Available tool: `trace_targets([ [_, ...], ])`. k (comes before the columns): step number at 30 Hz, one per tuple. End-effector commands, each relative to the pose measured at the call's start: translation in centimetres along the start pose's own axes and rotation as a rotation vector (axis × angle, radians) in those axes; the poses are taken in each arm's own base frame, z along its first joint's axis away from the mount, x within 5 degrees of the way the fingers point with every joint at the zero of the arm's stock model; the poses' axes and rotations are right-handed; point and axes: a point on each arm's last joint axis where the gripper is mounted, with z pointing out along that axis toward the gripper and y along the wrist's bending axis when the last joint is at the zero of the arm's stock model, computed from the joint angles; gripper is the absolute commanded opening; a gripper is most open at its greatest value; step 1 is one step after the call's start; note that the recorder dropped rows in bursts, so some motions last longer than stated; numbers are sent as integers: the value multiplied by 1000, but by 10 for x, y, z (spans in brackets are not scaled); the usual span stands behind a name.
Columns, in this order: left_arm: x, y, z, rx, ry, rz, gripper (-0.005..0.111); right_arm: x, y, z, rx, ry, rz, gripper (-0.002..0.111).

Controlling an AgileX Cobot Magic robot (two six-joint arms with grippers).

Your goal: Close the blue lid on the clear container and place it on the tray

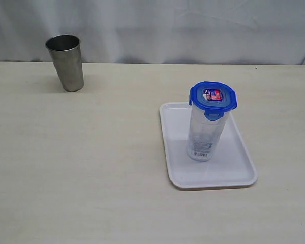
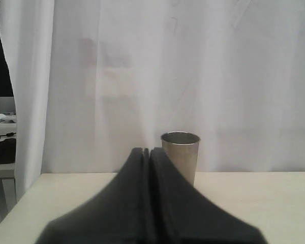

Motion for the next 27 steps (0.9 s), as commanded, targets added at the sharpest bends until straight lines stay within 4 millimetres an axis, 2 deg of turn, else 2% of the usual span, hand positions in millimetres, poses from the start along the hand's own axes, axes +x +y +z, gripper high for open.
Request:
trace_targets([
  [1,1,0,0,-4,4,0,0,1,0,-1,2,-5,4,4],
  [3,4,0,0,-3,35,-3,0,1,0,-1,2,-5,4,4],
  [11,32,-1,-6,13,350,4,0,1,0,-1,2,-5,4,4],
  [27,32,0,-6,-11,350,10,0,1,0,-1,2,-5,4,4],
])
